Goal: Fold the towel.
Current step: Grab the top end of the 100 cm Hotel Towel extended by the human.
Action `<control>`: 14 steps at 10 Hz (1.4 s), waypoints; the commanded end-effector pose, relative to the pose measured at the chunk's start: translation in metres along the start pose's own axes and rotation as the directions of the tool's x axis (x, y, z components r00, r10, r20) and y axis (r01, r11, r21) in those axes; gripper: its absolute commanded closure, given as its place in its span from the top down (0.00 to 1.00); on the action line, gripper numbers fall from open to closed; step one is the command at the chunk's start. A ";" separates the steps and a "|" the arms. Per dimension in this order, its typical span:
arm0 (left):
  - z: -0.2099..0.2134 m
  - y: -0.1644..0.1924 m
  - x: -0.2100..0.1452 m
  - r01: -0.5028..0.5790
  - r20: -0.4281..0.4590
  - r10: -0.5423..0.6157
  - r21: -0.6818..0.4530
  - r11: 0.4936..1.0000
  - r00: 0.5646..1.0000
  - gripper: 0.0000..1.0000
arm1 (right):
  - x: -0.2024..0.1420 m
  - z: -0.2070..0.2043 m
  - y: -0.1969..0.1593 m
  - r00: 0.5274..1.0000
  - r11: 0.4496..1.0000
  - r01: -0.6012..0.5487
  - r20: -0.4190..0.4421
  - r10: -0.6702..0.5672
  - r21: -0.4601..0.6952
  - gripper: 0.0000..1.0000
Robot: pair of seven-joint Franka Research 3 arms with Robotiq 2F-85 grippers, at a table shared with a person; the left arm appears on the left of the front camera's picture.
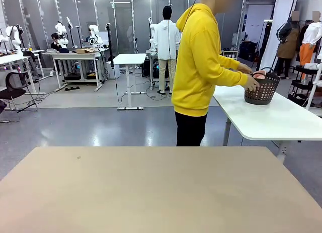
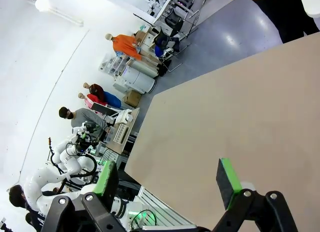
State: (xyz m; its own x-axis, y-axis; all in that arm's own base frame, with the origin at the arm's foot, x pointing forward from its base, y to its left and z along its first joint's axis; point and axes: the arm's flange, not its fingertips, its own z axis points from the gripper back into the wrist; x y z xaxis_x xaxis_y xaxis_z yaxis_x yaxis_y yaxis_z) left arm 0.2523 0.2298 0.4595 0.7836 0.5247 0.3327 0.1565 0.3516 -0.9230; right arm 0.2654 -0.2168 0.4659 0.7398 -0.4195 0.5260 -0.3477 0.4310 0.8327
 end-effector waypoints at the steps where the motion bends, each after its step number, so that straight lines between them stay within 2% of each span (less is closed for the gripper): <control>1: 0.001 0.000 0.000 0.012 -0.006 -0.012 -0.014 1.000 1.000 1.00 | 0.003 0.001 0.000 1.000 1.000 -0.012 0.011 0.012 0.010 1.00; 14: 0.001 0.000 0.000 0.012 -0.006 -0.012 -0.014 1.000 1.000 1.00 | 0.003 0.001 0.000 1.000 1.000 -0.012 0.011 0.012 0.010 1.00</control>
State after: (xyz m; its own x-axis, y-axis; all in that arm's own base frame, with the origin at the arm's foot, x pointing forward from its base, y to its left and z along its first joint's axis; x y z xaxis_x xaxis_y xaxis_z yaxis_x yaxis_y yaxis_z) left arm 0.2522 0.2296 0.4596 0.7843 0.5238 0.3325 0.1571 0.3509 -0.9232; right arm 0.2653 -0.2166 0.4664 0.7400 -0.4191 0.5261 -0.3462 0.4334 0.8321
